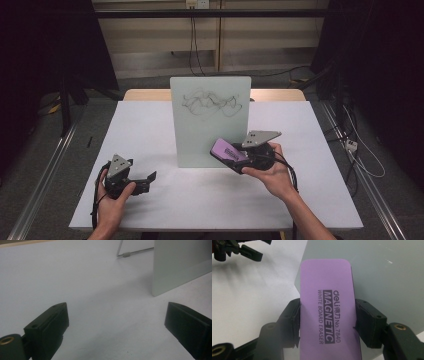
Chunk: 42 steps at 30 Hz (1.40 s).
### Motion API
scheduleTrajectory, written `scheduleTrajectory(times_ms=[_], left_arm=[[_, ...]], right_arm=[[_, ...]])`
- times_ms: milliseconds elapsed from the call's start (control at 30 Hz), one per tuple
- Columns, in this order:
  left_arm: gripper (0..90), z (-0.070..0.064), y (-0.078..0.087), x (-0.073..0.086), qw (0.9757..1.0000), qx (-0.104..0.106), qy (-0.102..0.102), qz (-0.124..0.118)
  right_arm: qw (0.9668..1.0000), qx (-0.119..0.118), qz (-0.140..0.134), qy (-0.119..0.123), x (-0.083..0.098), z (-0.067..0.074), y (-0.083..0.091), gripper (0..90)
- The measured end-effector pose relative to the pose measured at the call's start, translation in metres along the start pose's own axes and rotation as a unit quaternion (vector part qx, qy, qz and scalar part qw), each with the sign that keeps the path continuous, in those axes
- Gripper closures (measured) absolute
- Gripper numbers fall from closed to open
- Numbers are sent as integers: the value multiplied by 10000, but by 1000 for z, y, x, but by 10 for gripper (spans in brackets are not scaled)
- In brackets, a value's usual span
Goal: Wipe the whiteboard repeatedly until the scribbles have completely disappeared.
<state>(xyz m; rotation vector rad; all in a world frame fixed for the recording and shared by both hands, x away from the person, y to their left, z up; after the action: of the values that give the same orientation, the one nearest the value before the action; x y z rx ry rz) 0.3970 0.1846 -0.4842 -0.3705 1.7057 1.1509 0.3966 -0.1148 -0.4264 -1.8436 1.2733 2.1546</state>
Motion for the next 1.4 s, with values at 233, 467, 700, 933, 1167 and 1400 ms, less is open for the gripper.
scheduleTrajectory(times_ms=[233,467,700,933,1167,1400], left_arm=[[54,-1,0,-1,10000,4,-42,-9],[54,-6,0,-4,9999,7,-137,-68],[53,-9,-1,-3,9998,33,-204,-15],[54,-8,-2,-2,9999,37,-166,-18],[53,-9,-2,-3,9997,57,-225,17],[53,-8,-1,-2,9998,36,-178,-9]], right_arm=[[9997,64,-224,66,-11,-1,6,416],[9986,148,-484,171,-24,-6,15,416],[9974,309,-621,210,-36,-12,30,416],[9952,576,-733,310,-59,-32,47,416],[9930,749,-805,432,-78,-44,50,416],[9915,844,-867,478,-92,-54,45,416]])
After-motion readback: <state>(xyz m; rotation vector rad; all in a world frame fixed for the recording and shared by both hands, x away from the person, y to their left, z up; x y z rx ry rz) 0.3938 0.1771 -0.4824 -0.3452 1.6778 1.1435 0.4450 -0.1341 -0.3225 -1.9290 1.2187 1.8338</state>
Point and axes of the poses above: each handheld gripper's, and its own axes: y roughly backward along the jaws, x roughly out of its underside, z roughly to its left, the point moved 9 cm from there along -y, roughly forward along the jaws, and after that the axes turned 1 degree about x, right-handed, at the moved point
